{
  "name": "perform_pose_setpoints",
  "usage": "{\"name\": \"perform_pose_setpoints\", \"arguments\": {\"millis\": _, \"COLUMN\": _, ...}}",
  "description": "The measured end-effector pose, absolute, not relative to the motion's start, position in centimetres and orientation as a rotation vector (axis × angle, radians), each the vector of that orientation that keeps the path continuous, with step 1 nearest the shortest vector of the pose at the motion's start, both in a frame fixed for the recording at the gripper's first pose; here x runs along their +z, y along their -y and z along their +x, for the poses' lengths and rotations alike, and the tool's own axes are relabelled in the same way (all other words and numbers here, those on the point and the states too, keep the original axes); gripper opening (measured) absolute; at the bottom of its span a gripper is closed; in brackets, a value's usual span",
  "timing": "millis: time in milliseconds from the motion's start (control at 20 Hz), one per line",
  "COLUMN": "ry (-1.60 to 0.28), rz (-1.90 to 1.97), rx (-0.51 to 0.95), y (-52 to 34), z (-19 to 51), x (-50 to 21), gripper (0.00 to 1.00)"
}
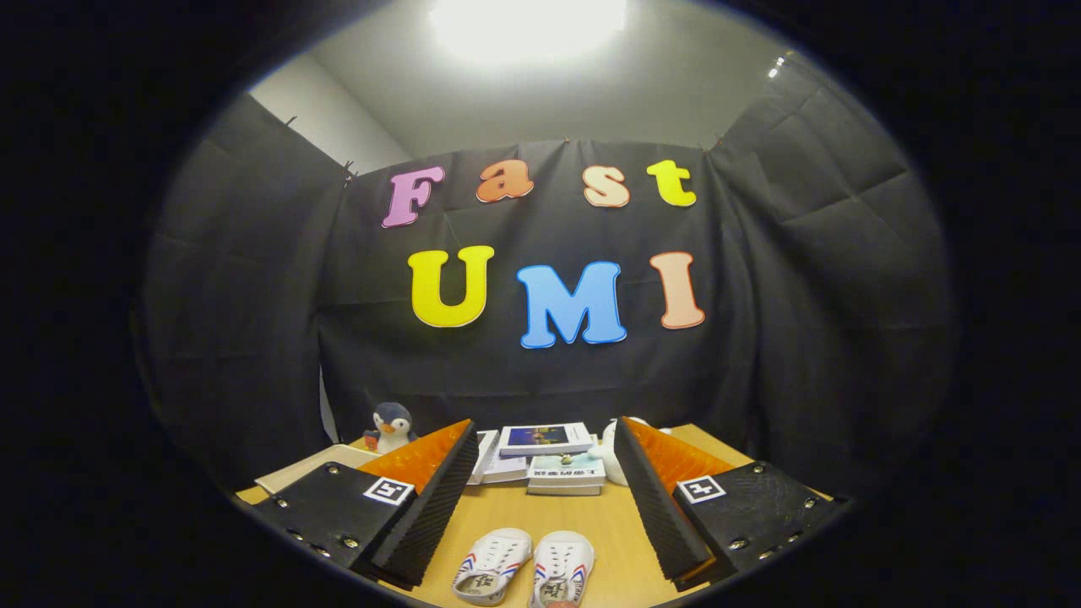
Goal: Open the storage box then place both shoes into the box .Put the left shoe in first, then the right shoe, with the right side of both shoes facing outward in a uniform manner.
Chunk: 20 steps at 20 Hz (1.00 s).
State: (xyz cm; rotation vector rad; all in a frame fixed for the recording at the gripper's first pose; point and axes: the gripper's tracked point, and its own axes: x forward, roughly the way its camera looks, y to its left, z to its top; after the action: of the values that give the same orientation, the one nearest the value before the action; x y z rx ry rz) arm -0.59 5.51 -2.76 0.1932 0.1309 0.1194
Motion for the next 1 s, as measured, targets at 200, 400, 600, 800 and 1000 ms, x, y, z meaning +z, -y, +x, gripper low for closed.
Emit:
{"name": "perform_pose_setpoints", "arguments": {"millis": 200, "ry": -0.196, "rz": 0.289, "rx": 0.219, "y": -8.6, "z": -0.9, "x": -4.2, "gripper": 0.98}}
{"name": "perform_pose_setpoints", "arguments": {"millis": 400, "ry": -0.281, "rz": 0.385, "rx": 0.305, "y": -11.6, "z": -1.4, "x": -5.9, "gripper": 0.98}}
{"name": "perform_pose_setpoints", "arguments": {"millis": 600, "ry": -0.381, "rz": 0.492, "rx": 0.366, "y": -14.3, "z": -1.9, "x": -8.1, "gripper": 0.96}}
{"name": "perform_pose_setpoints", "arguments": {"millis": 800, "ry": -0.483, "rz": 0.608, "rx": 0.397, "y": -16.3, "z": -2.2, "x": -10.3, "gripper": 0.97}}
{"name": "perform_pose_setpoints", "arguments": {"millis": 1000, "ry": -0.555, "rz": 0.682, "rx": 0.426, "y": -18.1, "z": -2.5, "x": -12.1, "gripper": 0.96}}
